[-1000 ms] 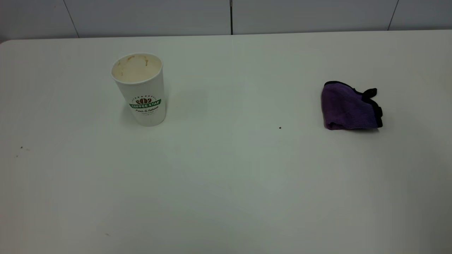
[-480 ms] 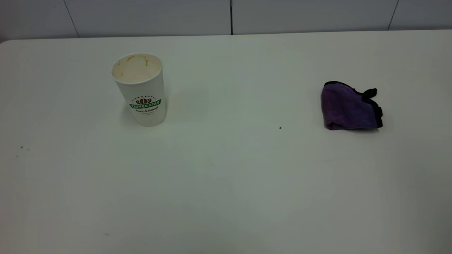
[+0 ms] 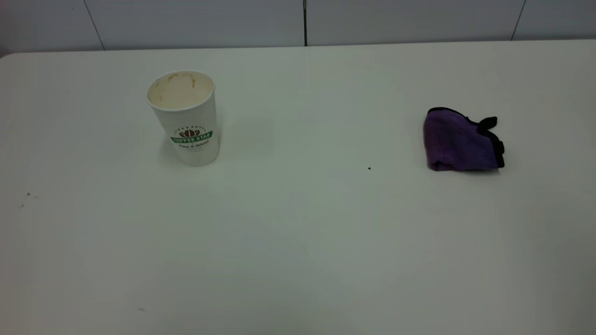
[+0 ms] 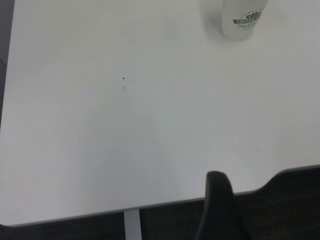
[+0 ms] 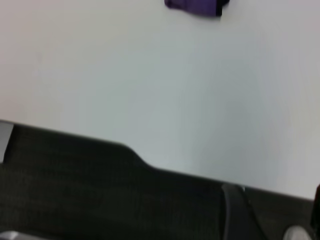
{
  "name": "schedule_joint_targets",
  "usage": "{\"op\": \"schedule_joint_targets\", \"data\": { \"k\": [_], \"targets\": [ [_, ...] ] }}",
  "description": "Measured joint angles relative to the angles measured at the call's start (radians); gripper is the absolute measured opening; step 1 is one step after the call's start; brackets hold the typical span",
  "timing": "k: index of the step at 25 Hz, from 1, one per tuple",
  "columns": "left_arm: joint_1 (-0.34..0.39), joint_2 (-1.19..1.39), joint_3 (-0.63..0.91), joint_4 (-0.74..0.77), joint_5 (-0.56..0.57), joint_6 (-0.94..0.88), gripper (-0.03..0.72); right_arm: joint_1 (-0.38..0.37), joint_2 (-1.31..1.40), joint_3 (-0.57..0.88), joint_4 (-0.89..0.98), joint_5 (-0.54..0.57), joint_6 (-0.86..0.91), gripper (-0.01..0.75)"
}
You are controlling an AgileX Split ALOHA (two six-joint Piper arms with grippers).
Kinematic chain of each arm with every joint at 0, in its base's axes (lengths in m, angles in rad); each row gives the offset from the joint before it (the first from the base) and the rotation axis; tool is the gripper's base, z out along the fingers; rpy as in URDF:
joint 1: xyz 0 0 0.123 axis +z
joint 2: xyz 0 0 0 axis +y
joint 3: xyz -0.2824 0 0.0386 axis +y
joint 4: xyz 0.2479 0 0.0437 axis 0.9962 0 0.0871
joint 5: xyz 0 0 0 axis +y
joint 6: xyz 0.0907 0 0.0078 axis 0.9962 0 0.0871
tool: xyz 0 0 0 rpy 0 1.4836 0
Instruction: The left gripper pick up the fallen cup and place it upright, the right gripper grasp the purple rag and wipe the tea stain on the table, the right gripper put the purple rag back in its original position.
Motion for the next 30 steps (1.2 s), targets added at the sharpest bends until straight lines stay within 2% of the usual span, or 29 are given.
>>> {"op": "schedule_joint_targets", "data": {
  "k": [5, 15, 30],
  "targets": [
    [0.0, 0.0, 0.0, 0.0, 0.0, 0.0, 0.53, -0.023, -0.146, 0.0, 0.0, 0.005, 0.0, 0.359],
    [0.0, 0.0, 0.0, 0.0, 0.0, -0.001, 0.53, -0.134, -0.272, 0.0, 0.0, 0.015, 0.0, 0.311],
    [0.0, 0.0, 0.0, 0.0, 0.0, -0.001, 0.53, -0.139, -0.295, 0.0, -0.001, 0.017, 0.001, 0.243]
  ]
}}
